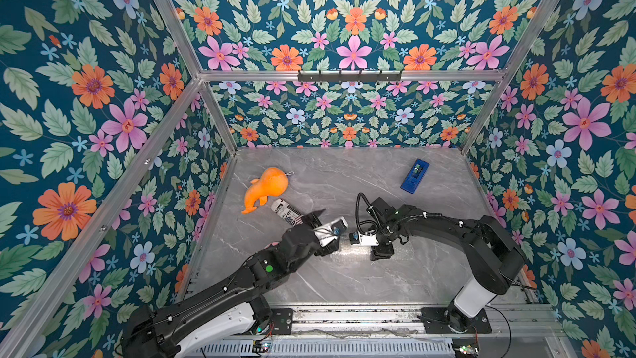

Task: Wrap vases in bubble wrap
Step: Wrap the vase in bubble wrap.

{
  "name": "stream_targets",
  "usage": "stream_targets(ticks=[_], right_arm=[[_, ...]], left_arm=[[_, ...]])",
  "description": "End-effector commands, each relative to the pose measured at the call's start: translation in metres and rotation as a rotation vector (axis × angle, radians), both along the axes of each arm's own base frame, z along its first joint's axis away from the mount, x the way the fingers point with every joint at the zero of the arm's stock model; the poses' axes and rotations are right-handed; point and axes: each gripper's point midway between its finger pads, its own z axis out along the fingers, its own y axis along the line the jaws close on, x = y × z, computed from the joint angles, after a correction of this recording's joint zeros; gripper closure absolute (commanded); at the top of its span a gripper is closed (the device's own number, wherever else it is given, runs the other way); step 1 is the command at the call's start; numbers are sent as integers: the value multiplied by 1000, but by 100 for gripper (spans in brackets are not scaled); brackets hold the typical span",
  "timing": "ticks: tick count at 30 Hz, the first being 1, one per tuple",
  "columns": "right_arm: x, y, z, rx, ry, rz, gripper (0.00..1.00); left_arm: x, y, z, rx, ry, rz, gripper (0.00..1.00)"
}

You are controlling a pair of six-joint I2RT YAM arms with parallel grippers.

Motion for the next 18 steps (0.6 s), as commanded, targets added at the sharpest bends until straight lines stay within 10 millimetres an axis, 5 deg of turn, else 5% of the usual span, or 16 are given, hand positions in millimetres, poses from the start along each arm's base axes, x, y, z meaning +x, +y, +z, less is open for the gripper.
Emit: stream_targets(ticks=[1,5,12,18], right_arm=[[-39,-20,-7,-74,214,19,42],[-33,-19,-6,-63,224,-1,42],[-31,-18,-3,-64,244,-6,42],[-32,-17,0,-59,252,7,41]], left_arm=[[-12,-5,-3,69,-99,-36,17],[-38,-19,-14,74,-96,-143,17],[-68,-39,-77,250,-16,-246,16],[-67,-56,-94,264,-37,-250,14]])
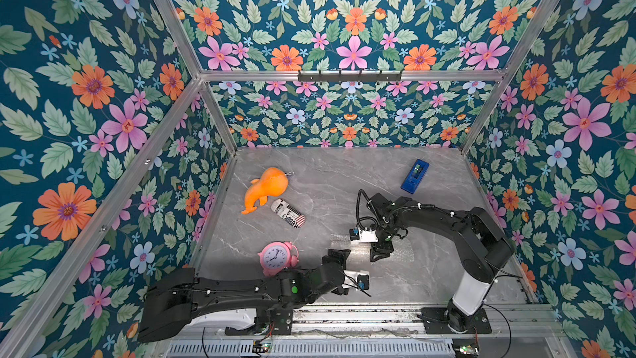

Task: Wrap vases in bubble wrap
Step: Wrap the vase in bubble wrap.

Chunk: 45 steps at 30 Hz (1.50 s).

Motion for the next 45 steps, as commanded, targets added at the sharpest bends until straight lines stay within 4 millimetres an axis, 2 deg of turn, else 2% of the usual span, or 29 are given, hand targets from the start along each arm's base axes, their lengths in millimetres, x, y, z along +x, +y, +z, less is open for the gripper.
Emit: stream_targets(ticks=[1,6,14,21,24,32,34,37,39,40,41,42,45], right_arm=[[-27,-18,-3,-80,112,20,41],[-28,-18,-2,-78,119,17,41],[-29,-17,0,-73,125,15,41],[-31,-17,0,-69,142,17,41],[-34,-17,2,-68,152,22,41],[-36,-20,2,-81,161,30,41],[-36,-18,3,-73,156,35,39],[-32,-16,9,-53,125,34,32],[-27,-14,13,-38,86,28,21],[-24,-14,15,-32,67,26,18],[-21,-13,18,-23,42,27,12],[-16,-12,22,-11,5,22,1],[2,-8,42,55,-125,-14,0]], left_arm=[[6,-14,7,-61,-36,15,13],[7,-28,-10,2,-27,-2,12],[11,-33,-33,35,-21,24,11],[39,-33,-44,82,-178,129,11],[45,-36,-45,90,-215,139,11],[45,-37,-67,200,-202,88,20],[41,-36,-75,239,-172,67,27],[35,-32,-86,285,-102,46,41],[27,-29,-96,327,-18,23,44],[24,-27,-99,341,12,19,45],[22,-27,-100,348,35,20,45],[20,-25,-102,358,53,23,46],[16,-22,-106,381,131,42,46]])
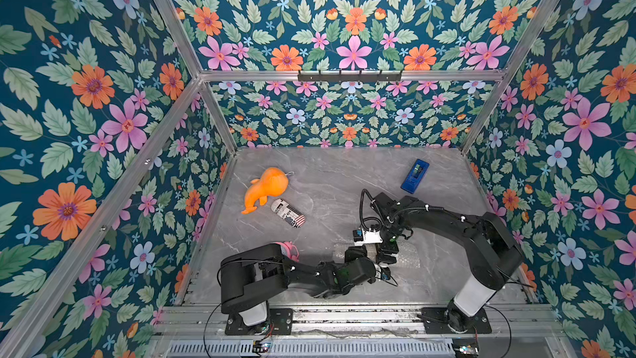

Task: Wrap vases in bubble wrap
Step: Wrap the vase in bubble wrap.

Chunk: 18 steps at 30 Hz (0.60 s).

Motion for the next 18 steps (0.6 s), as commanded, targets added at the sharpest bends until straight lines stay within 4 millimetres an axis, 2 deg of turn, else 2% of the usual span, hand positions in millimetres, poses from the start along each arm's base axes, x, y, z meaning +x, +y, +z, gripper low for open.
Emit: stream_targets(ticks=[1,4,7,10,12,15,18], right_arm=[[16,2,21,62,-115,-26,0],[45,-4,42,109,-272,-127,0],[71,-19,69,166,-409,-269,0],[102,-46,104,234,-552,-513,0],[120,-74,130,283,-627,-746,0],[130,-119,161,346,-711,-1138,0],[111,-147,181,415,-683,-1387,1]], left_arm=[[-29,32,-43,175,235,-10,46],[-35,32,-44,173,329,13,47],[-37,32,-45,167,405,38,47],[-39,34,-46,173,468,69,47],[-41,35,-49,181,503,92,47],[-37,36,-53,185,506,149,46],[-35,33,-57,191,525,203,49]])
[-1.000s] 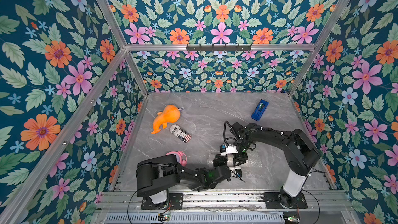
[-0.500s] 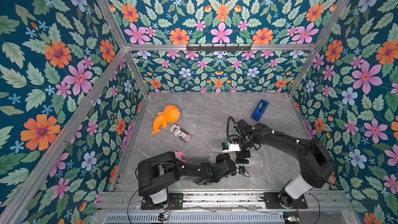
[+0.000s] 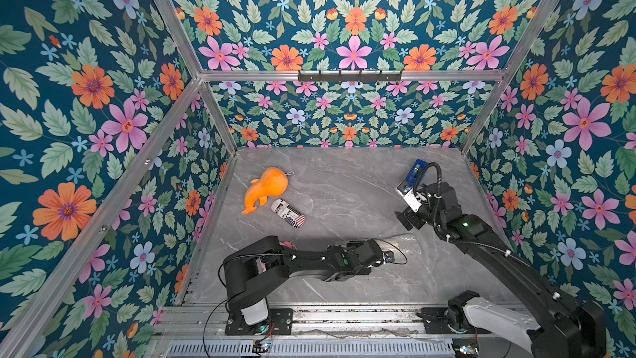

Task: Wrap vases in bubble wrap
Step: Wrap the vase in bubble wrap.

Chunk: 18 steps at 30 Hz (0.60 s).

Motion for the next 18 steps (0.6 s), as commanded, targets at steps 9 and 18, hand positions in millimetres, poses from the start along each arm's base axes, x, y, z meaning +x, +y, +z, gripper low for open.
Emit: stream_targets(ticks=[9,18], right_arm=[[-94,-71,-3,667,242,-722,17],[-133,-53,-32,934,408,-726,44]], left_arm=[[-53,19,-34,159,415,104,55],[-68,9,-57,173,606,271,55]])
